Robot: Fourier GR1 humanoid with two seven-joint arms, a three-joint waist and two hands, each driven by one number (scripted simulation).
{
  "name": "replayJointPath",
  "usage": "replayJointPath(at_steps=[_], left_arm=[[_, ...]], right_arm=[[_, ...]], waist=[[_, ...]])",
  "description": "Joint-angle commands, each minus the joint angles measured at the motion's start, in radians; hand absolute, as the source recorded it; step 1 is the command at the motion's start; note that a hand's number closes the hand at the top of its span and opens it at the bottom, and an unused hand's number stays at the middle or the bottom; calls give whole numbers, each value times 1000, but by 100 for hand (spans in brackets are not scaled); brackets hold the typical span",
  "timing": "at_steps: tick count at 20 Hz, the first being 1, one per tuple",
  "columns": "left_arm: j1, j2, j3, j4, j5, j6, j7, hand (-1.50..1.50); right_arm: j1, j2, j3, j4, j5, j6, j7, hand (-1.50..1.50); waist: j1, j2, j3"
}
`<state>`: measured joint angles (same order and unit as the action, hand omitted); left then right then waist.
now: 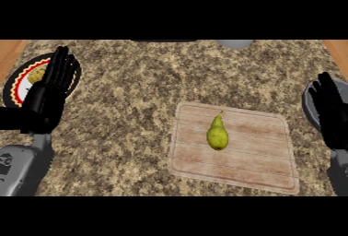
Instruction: Pick the pear from the cutting board and place it in the pan
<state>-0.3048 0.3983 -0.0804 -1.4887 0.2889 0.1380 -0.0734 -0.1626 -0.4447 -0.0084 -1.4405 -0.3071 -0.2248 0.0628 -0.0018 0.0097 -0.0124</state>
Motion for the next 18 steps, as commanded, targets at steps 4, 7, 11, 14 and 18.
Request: replayJointPath(at_steps=[4, 7, 11, 14, 18], left_arm=[[76, -91, -94, -17, -44, 7, -43, 0], [118, -133, -153, 17, -48, -7, -41, 0], [247, -196, -213, -89, -129, 69, -50, 0], [240, -197, -183, 13, -111, 22, -134, 0], [212, -185, -178, -28, -122, 18, -70, 0]], right_arm=[[-184, 78, 56, 60, -157, 258, -16, 150], [-185, -145, 177, 92, 132, 241, 67, 150], [-114, 13, 80, 56, -89, 325, 60, -150], [-36, -114, 52, 48, -70, 478, -28, -150], [-176, -146, 82, 115, 30, 512, -16, -150]], waist=[[47, -2, 15], [51, 4, 4], [6, -11, 13], [-4, -9, 12], [9, -8, 12]])
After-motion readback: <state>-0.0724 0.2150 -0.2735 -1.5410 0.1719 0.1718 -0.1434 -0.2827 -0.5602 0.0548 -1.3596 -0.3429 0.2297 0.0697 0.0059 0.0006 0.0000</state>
